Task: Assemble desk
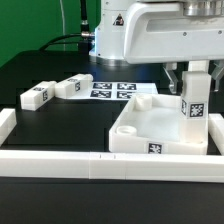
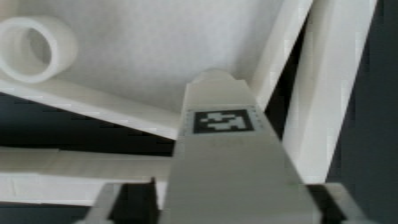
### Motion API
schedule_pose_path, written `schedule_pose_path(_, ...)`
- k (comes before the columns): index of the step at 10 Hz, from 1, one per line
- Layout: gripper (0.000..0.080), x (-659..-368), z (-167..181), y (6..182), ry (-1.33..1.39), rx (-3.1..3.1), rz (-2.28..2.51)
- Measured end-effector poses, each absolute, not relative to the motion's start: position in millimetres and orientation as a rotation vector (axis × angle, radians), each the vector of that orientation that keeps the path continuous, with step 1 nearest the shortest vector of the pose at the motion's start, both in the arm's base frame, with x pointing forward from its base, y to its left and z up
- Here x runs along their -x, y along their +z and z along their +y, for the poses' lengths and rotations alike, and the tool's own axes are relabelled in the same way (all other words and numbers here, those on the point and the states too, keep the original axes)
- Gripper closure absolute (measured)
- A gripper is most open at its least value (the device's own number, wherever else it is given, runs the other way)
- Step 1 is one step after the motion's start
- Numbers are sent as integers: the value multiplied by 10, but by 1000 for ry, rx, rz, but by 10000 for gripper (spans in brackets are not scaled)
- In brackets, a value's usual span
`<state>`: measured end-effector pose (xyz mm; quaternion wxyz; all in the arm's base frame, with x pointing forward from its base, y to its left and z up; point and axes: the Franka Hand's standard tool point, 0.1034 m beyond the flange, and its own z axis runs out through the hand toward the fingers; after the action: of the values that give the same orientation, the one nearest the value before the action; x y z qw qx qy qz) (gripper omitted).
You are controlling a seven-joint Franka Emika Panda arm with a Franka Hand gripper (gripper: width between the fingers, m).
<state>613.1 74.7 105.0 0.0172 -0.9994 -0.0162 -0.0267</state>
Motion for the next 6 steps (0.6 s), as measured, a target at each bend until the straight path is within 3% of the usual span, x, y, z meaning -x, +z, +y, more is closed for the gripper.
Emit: schedule_pose_path(6,511,-6130,773,1050,-76,3067,420)
